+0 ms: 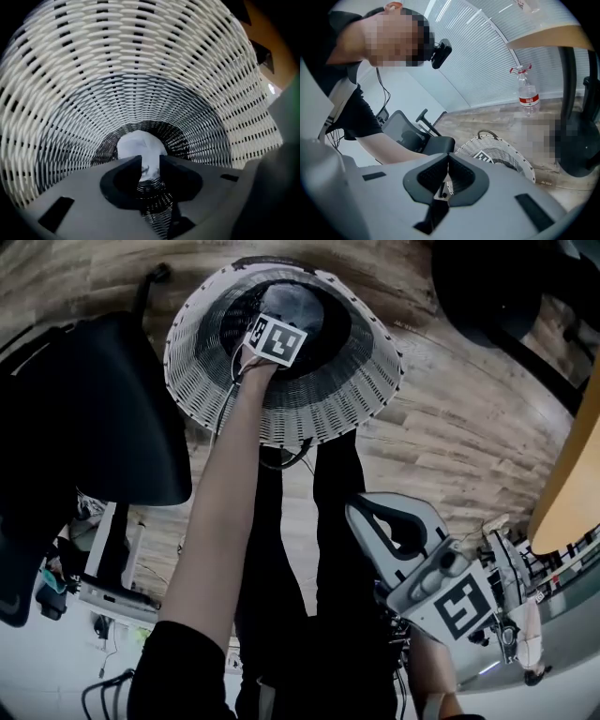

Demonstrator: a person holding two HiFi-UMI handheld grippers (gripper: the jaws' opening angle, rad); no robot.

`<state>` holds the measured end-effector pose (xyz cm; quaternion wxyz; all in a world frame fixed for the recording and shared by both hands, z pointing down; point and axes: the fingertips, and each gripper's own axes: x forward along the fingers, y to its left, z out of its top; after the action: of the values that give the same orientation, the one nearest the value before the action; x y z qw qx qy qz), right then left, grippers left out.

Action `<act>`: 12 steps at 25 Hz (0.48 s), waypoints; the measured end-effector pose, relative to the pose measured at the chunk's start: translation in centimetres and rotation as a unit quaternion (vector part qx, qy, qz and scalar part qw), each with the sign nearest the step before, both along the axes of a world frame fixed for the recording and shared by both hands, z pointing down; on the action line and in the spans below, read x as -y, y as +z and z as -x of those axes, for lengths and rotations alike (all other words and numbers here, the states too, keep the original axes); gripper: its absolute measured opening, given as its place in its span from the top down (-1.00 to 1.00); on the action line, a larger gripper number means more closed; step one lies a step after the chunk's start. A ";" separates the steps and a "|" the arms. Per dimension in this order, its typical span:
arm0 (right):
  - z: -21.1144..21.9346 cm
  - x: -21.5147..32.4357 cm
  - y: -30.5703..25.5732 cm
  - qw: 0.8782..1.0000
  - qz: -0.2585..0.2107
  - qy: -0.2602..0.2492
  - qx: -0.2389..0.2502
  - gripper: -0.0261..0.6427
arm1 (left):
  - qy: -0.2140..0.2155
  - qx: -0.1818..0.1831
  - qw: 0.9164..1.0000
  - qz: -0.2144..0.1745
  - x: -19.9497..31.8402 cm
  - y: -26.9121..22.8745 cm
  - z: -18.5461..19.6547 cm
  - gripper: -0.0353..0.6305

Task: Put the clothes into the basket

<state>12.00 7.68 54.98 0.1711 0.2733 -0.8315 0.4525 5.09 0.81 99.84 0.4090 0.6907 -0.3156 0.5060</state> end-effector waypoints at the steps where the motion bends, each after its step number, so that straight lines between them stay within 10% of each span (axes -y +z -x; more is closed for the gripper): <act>1: 0.3 0.0 -0.4 1.000 -0.002 -0.003 0.001 0.87 | 0.003 -0.002 1.000 -0.006 0.1 -0.8 0.1 0.51; 12: 3.2 1.0 -7.2 0.998 -0.042 -0.030 0.020 0.87 | 0.047 -0.003 0.997 -0.061 1.5 -11.1 1.7 0.72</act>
<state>8.80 6.69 47.82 0.1566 0.2459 -0.8611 0.4166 3.43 -0.66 88.78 0.3429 0.7303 -0.3118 0.5019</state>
